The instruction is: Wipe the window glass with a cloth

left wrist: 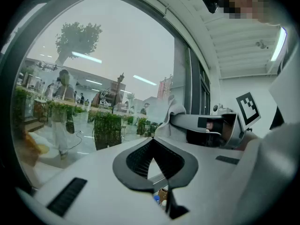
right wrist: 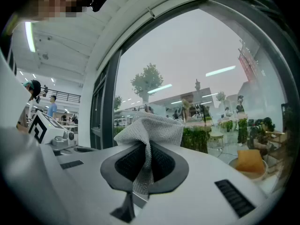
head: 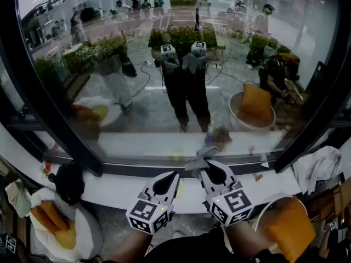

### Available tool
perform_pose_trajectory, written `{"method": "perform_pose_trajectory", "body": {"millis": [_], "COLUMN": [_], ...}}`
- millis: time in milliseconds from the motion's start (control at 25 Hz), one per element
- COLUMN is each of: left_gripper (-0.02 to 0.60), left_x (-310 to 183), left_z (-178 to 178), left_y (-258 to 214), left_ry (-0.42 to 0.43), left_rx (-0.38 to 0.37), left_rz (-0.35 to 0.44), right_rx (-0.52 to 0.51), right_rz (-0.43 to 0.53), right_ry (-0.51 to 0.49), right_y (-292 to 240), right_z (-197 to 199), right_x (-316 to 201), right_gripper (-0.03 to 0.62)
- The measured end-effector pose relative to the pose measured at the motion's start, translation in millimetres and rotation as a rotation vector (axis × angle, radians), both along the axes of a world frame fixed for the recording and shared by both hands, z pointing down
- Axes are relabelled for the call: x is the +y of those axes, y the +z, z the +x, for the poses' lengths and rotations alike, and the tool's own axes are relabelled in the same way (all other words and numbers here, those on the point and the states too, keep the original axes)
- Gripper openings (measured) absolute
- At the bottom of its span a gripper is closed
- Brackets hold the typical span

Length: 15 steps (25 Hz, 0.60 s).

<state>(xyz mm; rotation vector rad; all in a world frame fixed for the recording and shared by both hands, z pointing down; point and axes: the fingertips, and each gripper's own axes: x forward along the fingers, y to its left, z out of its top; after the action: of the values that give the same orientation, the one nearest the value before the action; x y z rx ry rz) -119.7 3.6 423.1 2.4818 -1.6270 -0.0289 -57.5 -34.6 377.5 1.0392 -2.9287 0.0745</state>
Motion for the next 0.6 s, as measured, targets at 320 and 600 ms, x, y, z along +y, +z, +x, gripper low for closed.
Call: {"method": "perform_pose_trajectory", "body": {"millis": [320, 600], "left_gripper": [0.008, 0.008], "left_x": [-1.4, -0.7], "left_z": [3.9, 12.9], "left_y": [0.5, 0.9], "left_ry": [-0.001, 0.008], "left_rx": [-0.001, -0.002], "left_rz": [-0.001, 0.0], "right_rx": [0.001, -0.014], "right_rz": [0.001, -0.004], "right_ry": [-0.001, 0.003], "right_y": [-0.1, -1.1], "right_z": [3.5, 13.1], "right_x": [-0.5, -1.7], "right_gripper": [0.039, 0.039]}}
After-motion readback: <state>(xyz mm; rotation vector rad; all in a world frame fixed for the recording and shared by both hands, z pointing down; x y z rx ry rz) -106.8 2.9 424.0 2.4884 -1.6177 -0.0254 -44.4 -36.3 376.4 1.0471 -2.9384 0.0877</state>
